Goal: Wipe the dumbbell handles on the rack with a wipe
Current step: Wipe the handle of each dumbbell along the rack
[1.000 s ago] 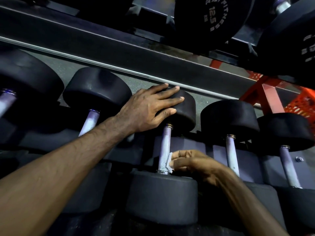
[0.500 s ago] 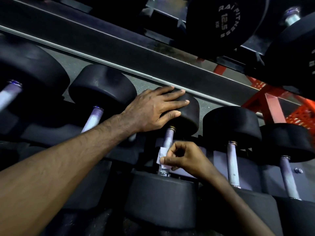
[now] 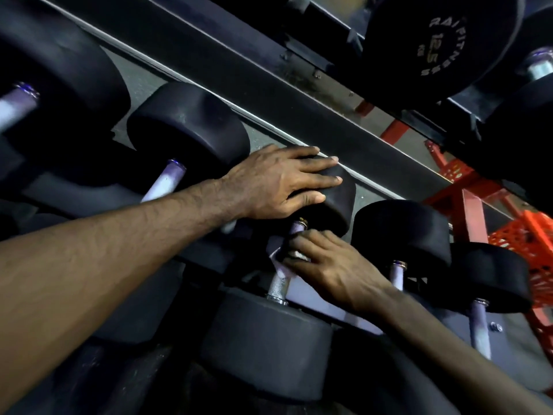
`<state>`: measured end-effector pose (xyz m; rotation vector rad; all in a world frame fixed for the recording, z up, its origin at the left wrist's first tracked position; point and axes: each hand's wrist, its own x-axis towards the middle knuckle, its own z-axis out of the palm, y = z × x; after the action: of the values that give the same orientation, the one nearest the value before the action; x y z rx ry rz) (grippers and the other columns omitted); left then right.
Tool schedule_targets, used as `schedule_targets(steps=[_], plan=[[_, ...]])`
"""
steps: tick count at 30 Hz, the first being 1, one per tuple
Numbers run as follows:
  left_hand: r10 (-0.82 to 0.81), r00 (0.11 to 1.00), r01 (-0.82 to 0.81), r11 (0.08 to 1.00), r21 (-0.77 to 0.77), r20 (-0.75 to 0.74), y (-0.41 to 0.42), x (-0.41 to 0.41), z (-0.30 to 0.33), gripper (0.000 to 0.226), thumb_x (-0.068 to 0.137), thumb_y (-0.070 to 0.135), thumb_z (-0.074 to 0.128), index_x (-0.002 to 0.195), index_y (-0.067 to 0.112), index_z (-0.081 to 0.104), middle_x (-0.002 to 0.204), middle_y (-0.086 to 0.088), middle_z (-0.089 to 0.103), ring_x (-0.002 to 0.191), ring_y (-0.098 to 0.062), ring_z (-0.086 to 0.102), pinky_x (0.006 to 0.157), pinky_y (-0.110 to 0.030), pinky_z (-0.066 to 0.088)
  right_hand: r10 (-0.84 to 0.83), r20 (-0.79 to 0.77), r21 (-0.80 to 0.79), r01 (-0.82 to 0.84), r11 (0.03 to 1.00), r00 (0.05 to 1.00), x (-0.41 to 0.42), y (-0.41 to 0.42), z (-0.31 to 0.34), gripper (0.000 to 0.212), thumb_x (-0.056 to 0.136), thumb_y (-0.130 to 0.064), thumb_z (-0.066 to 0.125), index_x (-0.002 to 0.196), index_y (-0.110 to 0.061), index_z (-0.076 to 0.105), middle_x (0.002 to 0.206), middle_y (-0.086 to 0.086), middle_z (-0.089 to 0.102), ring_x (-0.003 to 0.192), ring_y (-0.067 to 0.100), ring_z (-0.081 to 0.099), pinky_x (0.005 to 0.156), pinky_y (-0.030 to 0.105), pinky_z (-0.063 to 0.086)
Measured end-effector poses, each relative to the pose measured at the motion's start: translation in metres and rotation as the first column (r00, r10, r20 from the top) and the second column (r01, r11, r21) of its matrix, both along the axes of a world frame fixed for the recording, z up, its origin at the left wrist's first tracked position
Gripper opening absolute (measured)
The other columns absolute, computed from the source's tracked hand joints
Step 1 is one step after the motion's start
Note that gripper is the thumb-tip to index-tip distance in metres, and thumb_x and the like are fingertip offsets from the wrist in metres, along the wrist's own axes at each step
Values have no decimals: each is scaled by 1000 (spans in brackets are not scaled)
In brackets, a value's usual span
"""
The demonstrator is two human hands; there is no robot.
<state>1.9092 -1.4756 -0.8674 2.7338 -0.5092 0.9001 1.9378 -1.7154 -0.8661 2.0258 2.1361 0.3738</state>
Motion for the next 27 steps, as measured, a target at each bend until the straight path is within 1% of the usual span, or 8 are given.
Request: schedule_targets(steps=[3, 6, 8, 12, 16, 21, 24, 27], plan=[[6, 1000, -6, 1000, 0, 24, 1, 0, -3, 55, 109, 60, 29, 157, 43, 49, 170, 13, 37, 156, -21, 38, 103, -50, 47, 180, 21, -247, -170, 954, 983, -6, -5, -4, 42, 109, -22, 41, 149, -16, 54, 150, 6, 56, 145, 26, 46, 119, 45, 35], [7, 999, -7, 1000, 3, 38, 1, 2, -5, 54, 109, 60, 30, 157, 44, 50, 170, 12, 38, 155, -21, 40, 100, -46, 45, 146, 118, -248, -113, 962, 982, 7, -5, 2, 52, 109, -16, 21, 155, -11, 46, 157, 10, 49, 150, 27, 41, 125, 46, 29], [6, 999, -7, 1000, 6, 40, 2, 3, -6, 55, 108, 61, 29, 157, 45, 49, 170, 13, 38, 156, -21, 39, 100, -45, 45, 100, 107, -236, -73, 969, 989, 8, 0, 5, 54, 107, -10, 20, 153, -9, 49, 155, 13, 51, 147, 30, 44, 125, 45, 29], [13, 1000, -14, 1000, 21, 25, 2, 5, -6, 58, 107, 63, 24, 158, 46, 47, 171, 14, 36, 157, -20, 37, 98, -45, 44, 231, 60, -367, -194, 910, 971, -5, 3, 4, 44, 110, -18, 34, 150, -13, 51, 145, 11, 58, 141, 31, 50, 120, 45, 36], [4, 1000, -5, 1000, 14, 23, 3, 5, -6, 59, 106, 63, 22, 157, 46, 48, 170, 14, 38, 156, -21, 38, 100, -48, 44, 71, 150, -234, -35, 972, 986, 8, 19, 17, 60, 110, -13, 9, 121, -10, 68, 116, 11, 65, 107, 34, 64, 97, 43, 52], [7, 1000, -7, 1000, 14, 3, 2, 3, -5, 62, 105, 64, 19, 157, 47, 46, 171, 15, 35, 157, -20, 36, 103, -46, 42, 233, 97, -356, -185, 916, 968, -4, 24, 2, 32, 111, -18, 37, 119, -14, 68, 116, 6, 67, 109, 29, 66, 104, 41, 50], [13, 1000, -13, 1000, 16, 7, 4, 3, -3, 63, 104, 65, 18, 158, 48, 45, 171, 16, 34, 157, -19, 35, 106, -46, 41, 138, 174, -227, -96, 969, 975, 15, 31, 13, 36, 106, -12, 38, 122, -11, 69, 118, 9, 69, 105, 32, 68, 89, 43, 57], [7, 1000, -7, 1000, 24, -4, 4, 4, -4, 63, 103, 66, 15, 158, 50, 43, 172, 18, 32, 158, -18, 34, 105, -44, 40, 235, 111, -307, -192, 932, 966, 4, 28, 5, 35, 110, -16, 37, 124, -13, 69, 116, 7, 69, 110, 30, 67, 100, 44, 52]])
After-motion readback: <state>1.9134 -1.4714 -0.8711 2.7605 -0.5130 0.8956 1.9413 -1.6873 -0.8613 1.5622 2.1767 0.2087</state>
